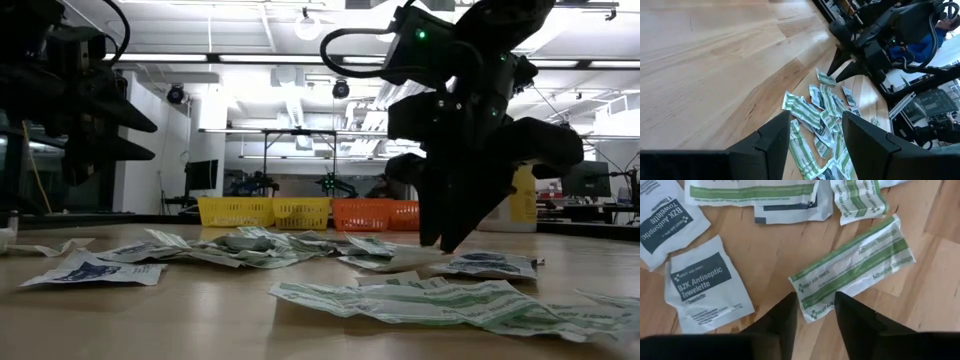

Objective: Pick & Place First Aid Supplies
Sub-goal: Put the green pad into the right orange bin

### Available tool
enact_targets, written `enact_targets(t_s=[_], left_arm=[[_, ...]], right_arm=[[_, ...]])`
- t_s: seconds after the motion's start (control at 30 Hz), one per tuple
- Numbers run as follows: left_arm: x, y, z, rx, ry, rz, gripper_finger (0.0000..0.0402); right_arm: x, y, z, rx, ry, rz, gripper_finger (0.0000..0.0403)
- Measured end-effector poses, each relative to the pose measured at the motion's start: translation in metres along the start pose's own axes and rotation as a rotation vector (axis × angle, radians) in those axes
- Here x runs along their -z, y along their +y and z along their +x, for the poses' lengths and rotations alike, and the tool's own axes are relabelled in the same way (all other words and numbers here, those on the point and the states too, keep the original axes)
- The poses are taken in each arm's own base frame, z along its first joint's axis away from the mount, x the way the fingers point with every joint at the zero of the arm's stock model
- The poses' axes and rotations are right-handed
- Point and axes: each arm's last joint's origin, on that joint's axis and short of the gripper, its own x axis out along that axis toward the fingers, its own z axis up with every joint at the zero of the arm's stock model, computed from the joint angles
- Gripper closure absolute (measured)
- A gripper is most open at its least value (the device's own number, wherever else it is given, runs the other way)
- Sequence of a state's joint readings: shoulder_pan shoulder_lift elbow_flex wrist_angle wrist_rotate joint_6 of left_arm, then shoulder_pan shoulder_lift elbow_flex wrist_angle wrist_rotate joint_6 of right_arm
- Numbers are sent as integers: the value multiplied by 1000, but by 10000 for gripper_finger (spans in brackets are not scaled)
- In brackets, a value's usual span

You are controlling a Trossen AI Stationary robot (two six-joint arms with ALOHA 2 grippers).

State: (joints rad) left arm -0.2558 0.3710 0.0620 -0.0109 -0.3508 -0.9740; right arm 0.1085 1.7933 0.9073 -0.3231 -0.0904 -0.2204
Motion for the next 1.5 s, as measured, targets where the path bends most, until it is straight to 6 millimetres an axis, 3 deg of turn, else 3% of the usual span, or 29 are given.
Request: enact_targets(t_s=[0.17, 0.33, 0.47, 0.6, 0.97, 1.13, 1.5], left_arm=[[0, 0, 0, 0, 0, 0, 223], [0, 0, 0, 0, 1, 0, 223], [0, 0, 0, 1, 0, 0, 223], [0, 0, 0, 1, 1, -1, 223], [0, 0, 0, -2, -8, -31, 223], [-1, 0, 0, -14, -29, -52, 223], [-2, 1, 0, -43, -80, -114, 223]], right_arm=[[2, 0, 1, 13, 27, 65, 329], [2, 0, 1, 23, 23, 257, 390], [2, 3, 0, 66, 18, 426, 394], [1, -1, -10, 120, -22, 489, 400], [14, -53, -65, 315, -147, 726, 402], [29, -83, -81, 359, -188, 910, 402], [58, -126, -133, 434, -376, 1084, 403]])
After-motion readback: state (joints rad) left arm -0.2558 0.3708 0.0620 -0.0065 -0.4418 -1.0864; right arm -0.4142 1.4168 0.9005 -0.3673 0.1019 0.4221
